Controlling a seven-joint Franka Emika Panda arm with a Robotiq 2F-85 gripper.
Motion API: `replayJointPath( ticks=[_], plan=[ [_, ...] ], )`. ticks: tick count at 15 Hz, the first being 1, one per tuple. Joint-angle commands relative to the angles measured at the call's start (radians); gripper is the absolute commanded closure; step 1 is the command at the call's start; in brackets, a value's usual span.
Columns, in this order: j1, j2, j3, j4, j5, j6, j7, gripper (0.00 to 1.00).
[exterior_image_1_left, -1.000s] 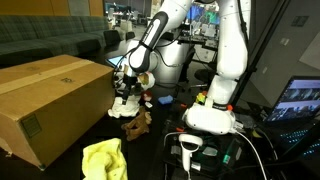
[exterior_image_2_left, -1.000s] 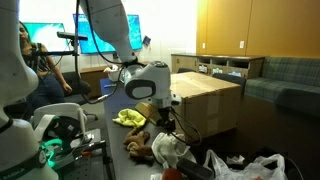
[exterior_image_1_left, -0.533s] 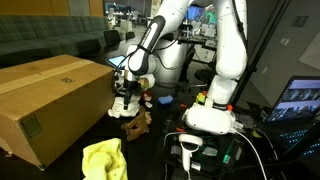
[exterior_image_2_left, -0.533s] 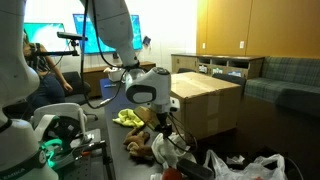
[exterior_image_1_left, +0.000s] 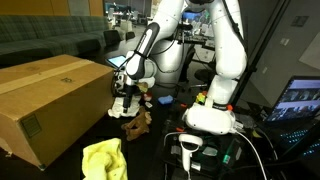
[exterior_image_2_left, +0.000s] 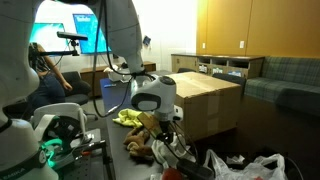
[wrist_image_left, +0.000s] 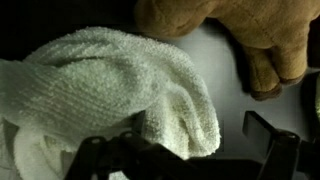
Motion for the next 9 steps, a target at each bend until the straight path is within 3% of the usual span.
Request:
replayJointPath(
  ticks=[1, 7, 9],
  plan=[
    [0.050, 0.042, -0.068, 0.062, -0.030, -0.008, 0.098, 0.00],
    [0.176, 0.066, -0.199, 0.129, -0.089, -0.042, 0.261, 0.00],
    [0.203, 0.067, -0.224, 0.140, -0.104, -0.058, 0.292, 0.19]
  ],
)
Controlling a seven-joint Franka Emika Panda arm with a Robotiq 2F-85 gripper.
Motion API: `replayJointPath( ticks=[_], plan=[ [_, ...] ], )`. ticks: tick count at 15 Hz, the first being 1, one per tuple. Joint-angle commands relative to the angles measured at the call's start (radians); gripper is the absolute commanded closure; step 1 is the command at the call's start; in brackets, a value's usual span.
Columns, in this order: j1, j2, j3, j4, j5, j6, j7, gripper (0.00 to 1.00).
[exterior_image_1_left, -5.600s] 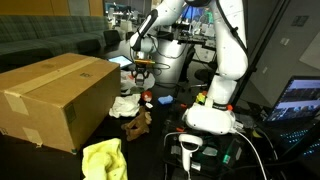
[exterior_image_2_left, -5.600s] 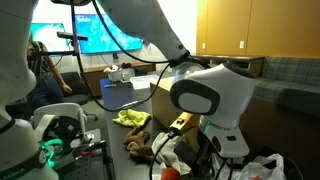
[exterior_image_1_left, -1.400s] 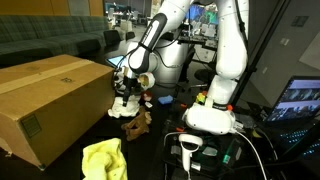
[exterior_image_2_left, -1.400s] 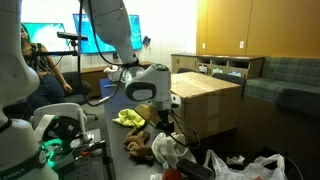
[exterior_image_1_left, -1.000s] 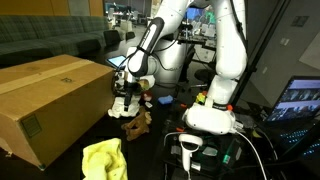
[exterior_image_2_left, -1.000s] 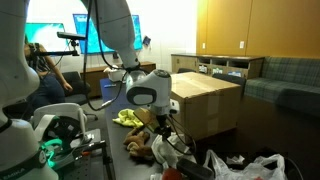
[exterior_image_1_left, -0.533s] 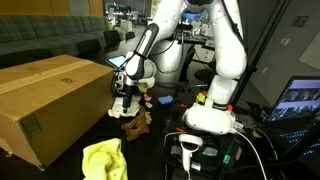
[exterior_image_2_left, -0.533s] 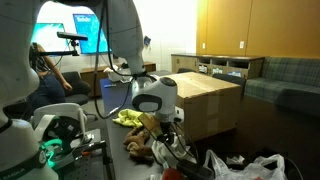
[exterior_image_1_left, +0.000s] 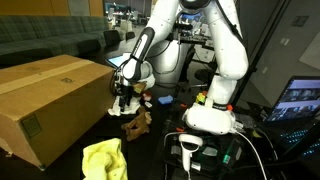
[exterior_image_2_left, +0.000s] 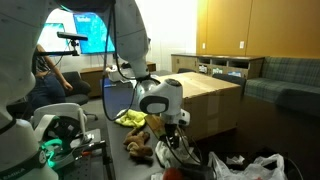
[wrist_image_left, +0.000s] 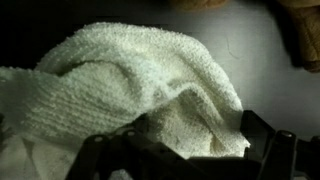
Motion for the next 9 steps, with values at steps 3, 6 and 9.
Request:
replayJointPath(
  ticks=[3, 6, 9],
  plan=[
    [0.080, 0.019, -0.076, 0.060, -0.055, -0.057, 0.097, 0.51],
    [0.098, 0.014, -0.096, 0.071, -0.068, -0.081, 0.113, 0.73],
    [0.103, 0.010, -0.104, 0.077, -0.080, -0.096, 0.112, 0.95]
  ],
)
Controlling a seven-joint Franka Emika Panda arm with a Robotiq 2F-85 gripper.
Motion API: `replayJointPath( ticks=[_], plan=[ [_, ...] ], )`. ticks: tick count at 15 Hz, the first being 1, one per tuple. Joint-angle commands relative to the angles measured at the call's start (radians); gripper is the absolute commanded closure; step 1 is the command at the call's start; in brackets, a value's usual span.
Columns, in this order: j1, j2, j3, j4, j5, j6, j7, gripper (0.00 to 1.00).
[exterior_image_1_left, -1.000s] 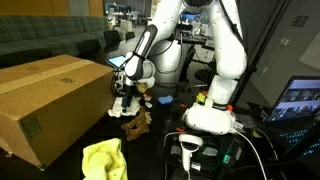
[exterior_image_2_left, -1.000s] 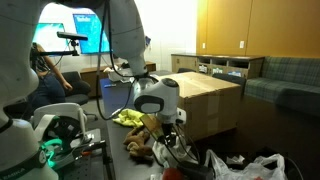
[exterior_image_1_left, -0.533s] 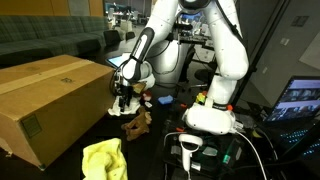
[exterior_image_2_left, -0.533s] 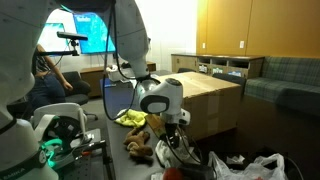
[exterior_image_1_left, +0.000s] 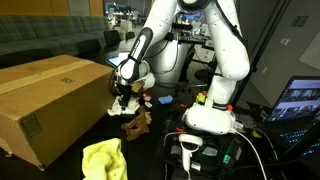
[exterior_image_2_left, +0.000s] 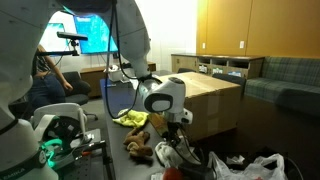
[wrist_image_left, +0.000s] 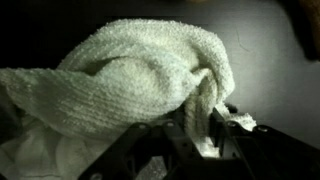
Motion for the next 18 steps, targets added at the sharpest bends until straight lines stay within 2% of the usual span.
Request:
replayJointPath(
  ticks=[1, 3, 5, 10, 14, 18],
  plan=[
    [0.014, -0.001, -0.014, 0.021, -0.027, -0.024, 0.013, 0.98],
    [-0.011, -0.026, 0.003, 0.005, -0.011, -0.020, -0.004, 1.00],
    [-0.037, -0.072, 0.014, -0.029, 0.001, -0.006, -0.021, 0.97],
    [-0.111, -0.318, 0.038, -0.183, 0.016, 0.019, -0.102, 0.97],
    [-0.104, -0.541, 0.000, -0.258, 0.023, -0.043, -0.155, 0.97],
    [-0.050, -0.746, -0.085, -0.251, -0.001, -0.194, -0.160, 0.97]
  ],
)
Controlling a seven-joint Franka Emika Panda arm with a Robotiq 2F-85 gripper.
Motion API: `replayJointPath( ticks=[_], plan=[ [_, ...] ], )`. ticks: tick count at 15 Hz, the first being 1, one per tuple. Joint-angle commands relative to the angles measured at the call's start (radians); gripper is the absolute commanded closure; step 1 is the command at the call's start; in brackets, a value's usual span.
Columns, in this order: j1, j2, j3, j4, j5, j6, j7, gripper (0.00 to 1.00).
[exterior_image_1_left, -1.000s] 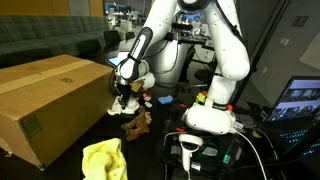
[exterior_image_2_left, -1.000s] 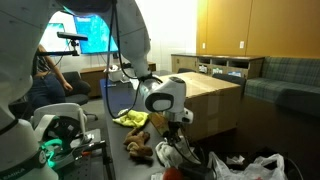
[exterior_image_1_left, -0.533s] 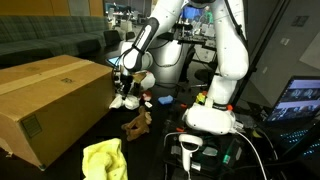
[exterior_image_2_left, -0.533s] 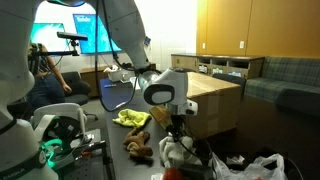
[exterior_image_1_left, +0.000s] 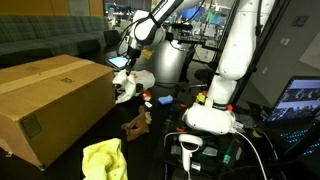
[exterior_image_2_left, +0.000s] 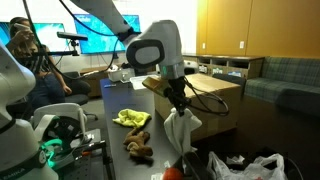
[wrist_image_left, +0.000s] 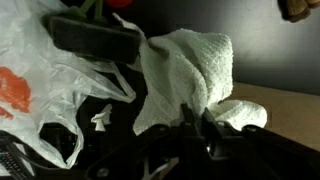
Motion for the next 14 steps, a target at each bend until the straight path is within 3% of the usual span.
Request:
replayJointPath(
  ticks=[1, 7, 14],
  plan=[
    [0.061, -0.207, -0.085, -0.011, -0.028, -0.144, 0.005, 0.97],
    [0.095, -0.350, -0.130, 0.182, -0.179, -0.401, 0.109, 0.97],
    [0.151, -0.265, -0.082, 0.537, -0.281, -0.607, 0.205, 0.97]
  ],
)
